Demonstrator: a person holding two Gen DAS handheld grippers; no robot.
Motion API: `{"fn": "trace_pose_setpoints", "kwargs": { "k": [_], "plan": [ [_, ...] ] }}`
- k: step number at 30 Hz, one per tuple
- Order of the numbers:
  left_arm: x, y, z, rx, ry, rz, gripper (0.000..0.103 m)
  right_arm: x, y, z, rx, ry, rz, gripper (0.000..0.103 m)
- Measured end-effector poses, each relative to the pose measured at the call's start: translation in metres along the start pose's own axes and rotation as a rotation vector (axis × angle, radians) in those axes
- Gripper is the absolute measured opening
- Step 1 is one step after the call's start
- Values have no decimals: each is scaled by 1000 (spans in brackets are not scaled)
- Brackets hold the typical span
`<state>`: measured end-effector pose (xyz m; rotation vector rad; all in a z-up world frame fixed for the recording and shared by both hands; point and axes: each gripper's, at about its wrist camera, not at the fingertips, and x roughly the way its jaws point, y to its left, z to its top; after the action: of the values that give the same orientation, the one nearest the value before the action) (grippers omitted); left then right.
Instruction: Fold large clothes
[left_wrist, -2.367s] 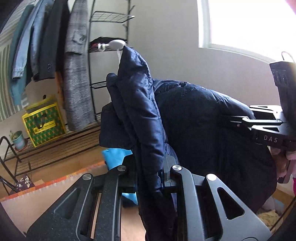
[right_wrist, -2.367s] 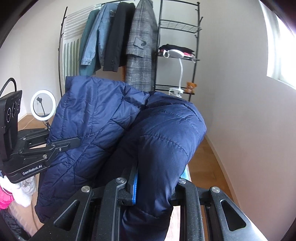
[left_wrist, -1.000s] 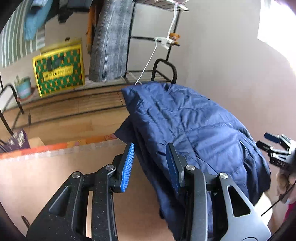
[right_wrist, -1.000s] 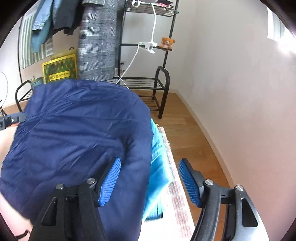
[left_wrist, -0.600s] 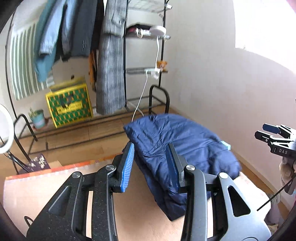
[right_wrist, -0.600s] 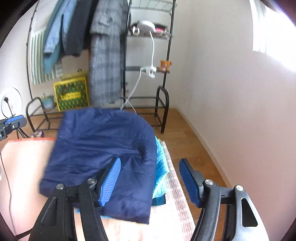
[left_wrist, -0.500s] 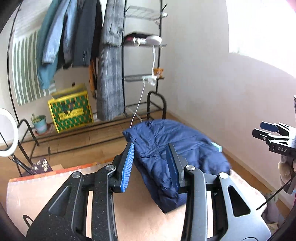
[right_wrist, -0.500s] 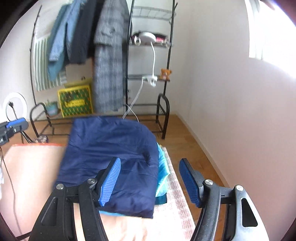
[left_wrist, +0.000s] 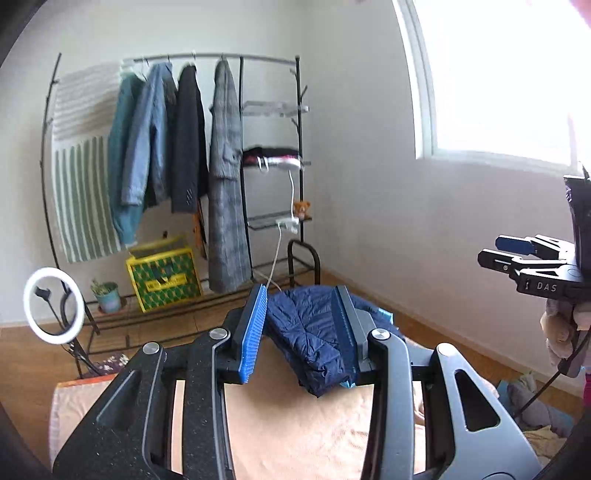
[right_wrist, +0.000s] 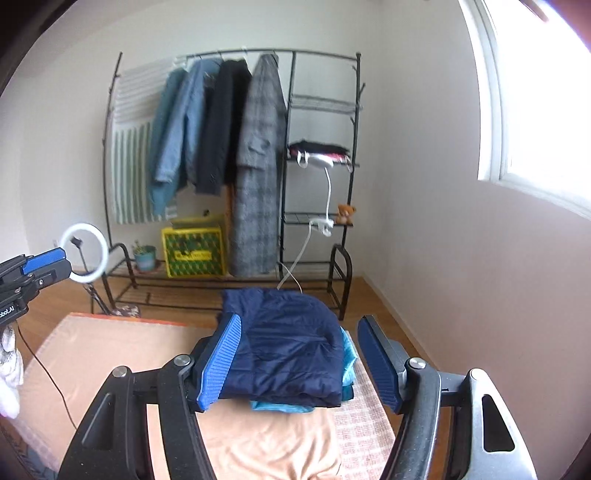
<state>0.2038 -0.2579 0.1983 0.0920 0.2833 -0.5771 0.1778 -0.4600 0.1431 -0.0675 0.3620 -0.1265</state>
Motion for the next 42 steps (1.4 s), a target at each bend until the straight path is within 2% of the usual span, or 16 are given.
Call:
{"fn": "trace_pose_setpoints", "kwargs": {
  "k": [2, 9, 11, 15, 16, 21, 23, 25, 27, 29, 31, 34, 42],
  "plan": [
    [-25, 3, 6, 3, -23, 3, 43, -22, 9, 5, -4, -22, 3, 68],
    [-111, 17, 22, 33, -106, 38, 47, -83, 37, 18, 19, -81, 44, 70],
    [-131, 22, 20, 32, -116, 50, 56, -93, 45, 19, 25, -81, 54, 73],
    [-150, 35, 2, 37, -93, 63, 63, -97, 69, 9, 15, -39, 61, 75],
    [-151, 38, -7, 40, -76, 69, 68, -96, 79, 2, 4, -28, 58, 76],
    [-139, 55, -61, 23, 43, 66, 73, -86, 112, -27, 15, -4, 59, 87],
    [-134, 65, -85, -8, 88, 62, 84, -79, 124, -41, 25, 2, 22, 94],
    [-128, 71, -104, -22, 116, 71, 86, -73, 135, -53, 38, 0, -8, 103],
    [-121, 77, -120, -27, 144, 88, 87, -67, 145, -63, 53, 2, -28, 103],
    [-113, 84, -133, -46, 165, 105, 94, -57, 154, -71, 65, 13, -35, 103],
    [-106, 92, -143, -76, 172, 109, 99, -48, 160, -78, 82, 24, -44, 103],
    [-95, 99, -156, -84, 170, 156, 103, -29, 171, -90, 103, 35, -49, 103],
    [-60, 113, -190, -88, 220, 214, 103, 20, 193, -123, 109, 78, -52, 103]
  ]
}}
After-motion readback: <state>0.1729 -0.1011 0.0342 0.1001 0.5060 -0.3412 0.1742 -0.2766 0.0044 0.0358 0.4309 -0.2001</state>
